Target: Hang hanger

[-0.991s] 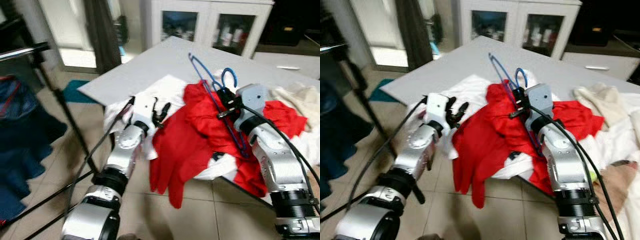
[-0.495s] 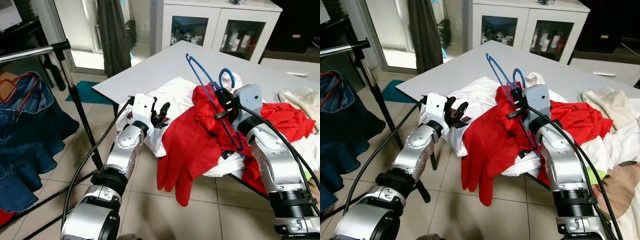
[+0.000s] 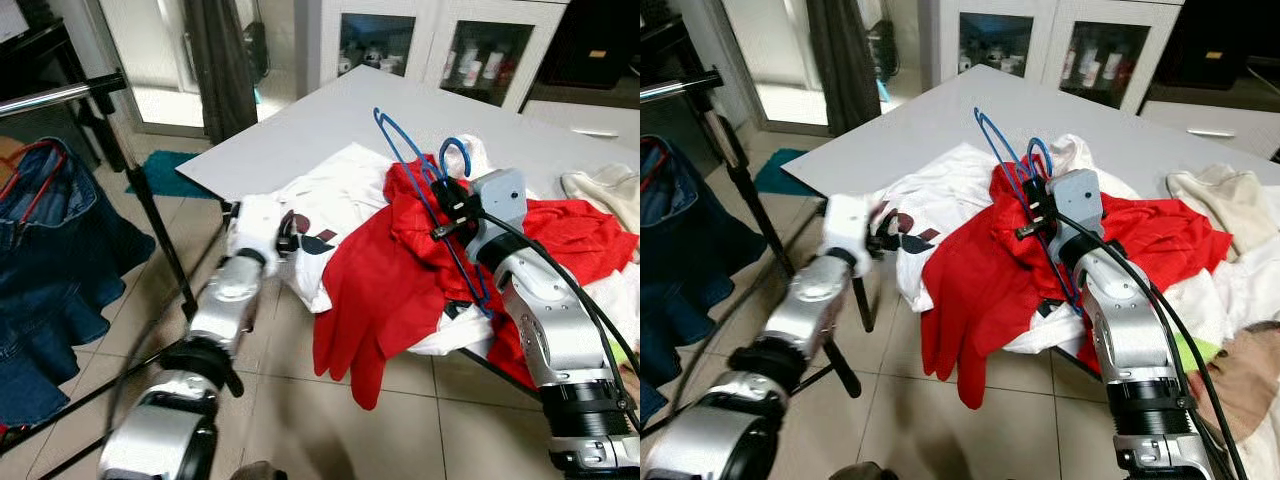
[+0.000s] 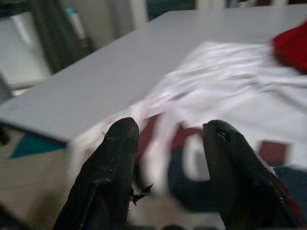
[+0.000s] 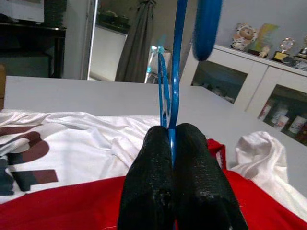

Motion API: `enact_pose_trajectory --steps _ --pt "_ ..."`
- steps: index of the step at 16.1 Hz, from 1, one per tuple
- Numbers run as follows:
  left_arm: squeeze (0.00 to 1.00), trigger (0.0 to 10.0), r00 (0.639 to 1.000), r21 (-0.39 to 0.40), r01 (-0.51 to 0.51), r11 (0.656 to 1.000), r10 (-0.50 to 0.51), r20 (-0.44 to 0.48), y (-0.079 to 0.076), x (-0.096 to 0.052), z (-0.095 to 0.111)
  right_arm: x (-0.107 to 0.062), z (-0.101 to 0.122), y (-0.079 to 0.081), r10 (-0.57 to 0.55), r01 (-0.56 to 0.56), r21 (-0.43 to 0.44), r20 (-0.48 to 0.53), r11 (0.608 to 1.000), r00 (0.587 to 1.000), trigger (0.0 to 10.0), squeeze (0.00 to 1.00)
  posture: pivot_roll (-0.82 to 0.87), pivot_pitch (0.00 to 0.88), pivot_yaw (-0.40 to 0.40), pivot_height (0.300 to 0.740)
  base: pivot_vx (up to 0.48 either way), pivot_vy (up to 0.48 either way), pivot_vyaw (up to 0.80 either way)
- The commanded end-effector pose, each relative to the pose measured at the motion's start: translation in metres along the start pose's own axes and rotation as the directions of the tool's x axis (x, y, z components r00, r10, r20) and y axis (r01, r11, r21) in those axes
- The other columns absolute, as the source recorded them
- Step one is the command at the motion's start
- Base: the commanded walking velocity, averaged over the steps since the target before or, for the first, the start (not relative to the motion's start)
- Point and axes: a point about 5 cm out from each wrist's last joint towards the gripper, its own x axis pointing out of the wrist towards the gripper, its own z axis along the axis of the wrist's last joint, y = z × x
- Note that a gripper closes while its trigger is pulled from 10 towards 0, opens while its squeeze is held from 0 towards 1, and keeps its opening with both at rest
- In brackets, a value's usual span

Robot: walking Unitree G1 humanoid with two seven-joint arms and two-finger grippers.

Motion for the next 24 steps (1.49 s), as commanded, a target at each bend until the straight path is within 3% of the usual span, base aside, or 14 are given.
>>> enact_pose_trajectory --steps 1,3,6,7,8,12,17,24 --pt "1.0 10.0 1.0 0.009 0.005 1.0 -0.005 0.013 0.001 -0.003 0.001 -0.002 0.005 -0.002 0.001 -0.001 -0.017 0.01 1.0 1.0 10.0 0.0 0.07 0.0 0.009 0.74 0.0 0.0 0.0" --pt "1.0 10.0 0.999 0.009 0.005 1.0 -0.006 0.051 0.003 -0.01 0.003 -0.002 0.005 -0.002 0.004 -0.004 -0.02 0.008 1.0 1.0 10.0 0.0 0.07 0.0 0.007 0.74 0.0 0.0 0.0" --pt "1.0 10.0 0.999 -0.008 0.028 1.0 -0.028 0.035 -0.002 -0.018 -0.004 -0.002 0.005 -0.002 0.008 -0.008 -0.02 0.004 1.0 1.0 10.0 0.0 0.07 0.0 0.007 0.74 0.0 0.0 0.0" --pt "0.69 10.0 0.999 -0.027 0.049 0.998 -0.049 0.012 -0.006 -0.023 -0.011 -0.002 0.004 -0.002 0.009 -0.009 -0.02 0.002 1.0 1.0 10.0 0.0 0.08 0.005 0.005 0.74 0.0 0.0 0.0" --pt "0.0 10.0 0.996 -0.051 0.083 0.995 -0.084 -0.014 -0.012 -0.029 -0.019 -0.003 0.004 -0.001 0.011 -0.011 -0.02 0.0 1.0 1.0 10.0 0.0 0.08 0.006 0.006 0.74 0.0 0.0 0.0" --pt "0.0 10.0 0.985 -0.067 0.154 0.986 -0.158 -0.069 -0.024 -0.043 -0.037 -0.005 0.005 -0.002 0.009 -0.009 -0.022 -0.002 1.0 1.0 10.0 0.0 0.07 0.006 0.006 0.74 0.0 0.0 0.0" --pt "0.0 10.0 0.974 -0.067 0.181 0.981 -0.188 -0.126 -0.027 -0.043 -0.05 -0.003 0.005 -0.002 0.011 -0.012 -0.021 -0.001 1.0 1.0 10.0 0.0 0.07 0.003 0.005 0.74 0.0 0.0 0.0" --pt "0.0 10.0 0.958 -0.075 0.244 0.967 -0.253 -0.135 -0.037 -0.036 -0.054 -0.005 0.005 -0.002 0.009 -0.009 -0.023 -0.003 1.0 1.0 10.0 0.0 0.06 0.007 0.0 0.74 0.0 0.0 0.0"
